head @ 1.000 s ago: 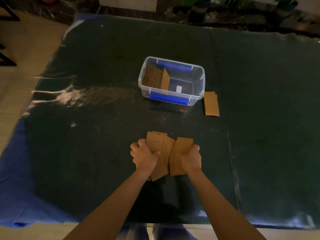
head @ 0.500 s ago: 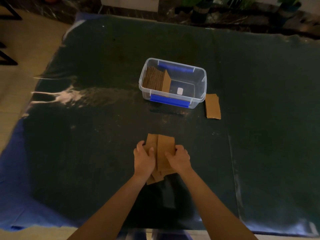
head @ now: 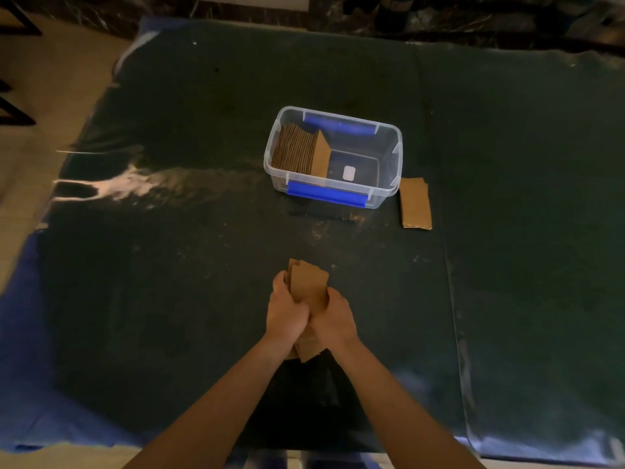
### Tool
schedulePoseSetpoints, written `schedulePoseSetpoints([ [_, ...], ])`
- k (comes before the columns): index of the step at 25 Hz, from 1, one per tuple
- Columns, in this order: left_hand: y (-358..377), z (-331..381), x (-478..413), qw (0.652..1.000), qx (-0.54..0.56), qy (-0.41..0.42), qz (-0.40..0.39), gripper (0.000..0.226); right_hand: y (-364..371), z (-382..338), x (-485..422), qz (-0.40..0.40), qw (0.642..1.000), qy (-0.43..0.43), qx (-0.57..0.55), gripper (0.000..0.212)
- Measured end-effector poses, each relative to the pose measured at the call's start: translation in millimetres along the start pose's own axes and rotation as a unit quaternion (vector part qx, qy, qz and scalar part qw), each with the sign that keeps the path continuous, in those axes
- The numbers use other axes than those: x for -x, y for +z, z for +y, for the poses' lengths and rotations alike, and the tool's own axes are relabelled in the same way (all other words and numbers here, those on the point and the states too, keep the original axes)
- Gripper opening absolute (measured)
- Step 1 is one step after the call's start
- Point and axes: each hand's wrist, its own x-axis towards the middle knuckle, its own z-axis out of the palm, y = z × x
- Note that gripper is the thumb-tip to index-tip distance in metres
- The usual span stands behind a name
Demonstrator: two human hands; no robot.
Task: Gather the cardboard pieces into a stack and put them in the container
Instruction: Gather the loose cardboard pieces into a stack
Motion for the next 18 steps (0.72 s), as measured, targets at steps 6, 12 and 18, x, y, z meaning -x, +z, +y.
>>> schedulePoseSetpoints([
  [6,36,35,15,0.997,0.069,0.037,0.0,0.062,-51,13,2,0.036,0.997,-0.035,-0.052,0.056],
  [12,122,135,5,0.973,0.158,0.134,-0.105,0.041,-166,25,-48,0.166,0.976,-0.075,-0.118,0.04],
  [18,186,199,-54,0.984,0.144,0.102,-0.039,0.067,-235,2,-136,0.189,0.978,-0.04,-0.077,0.065],
])
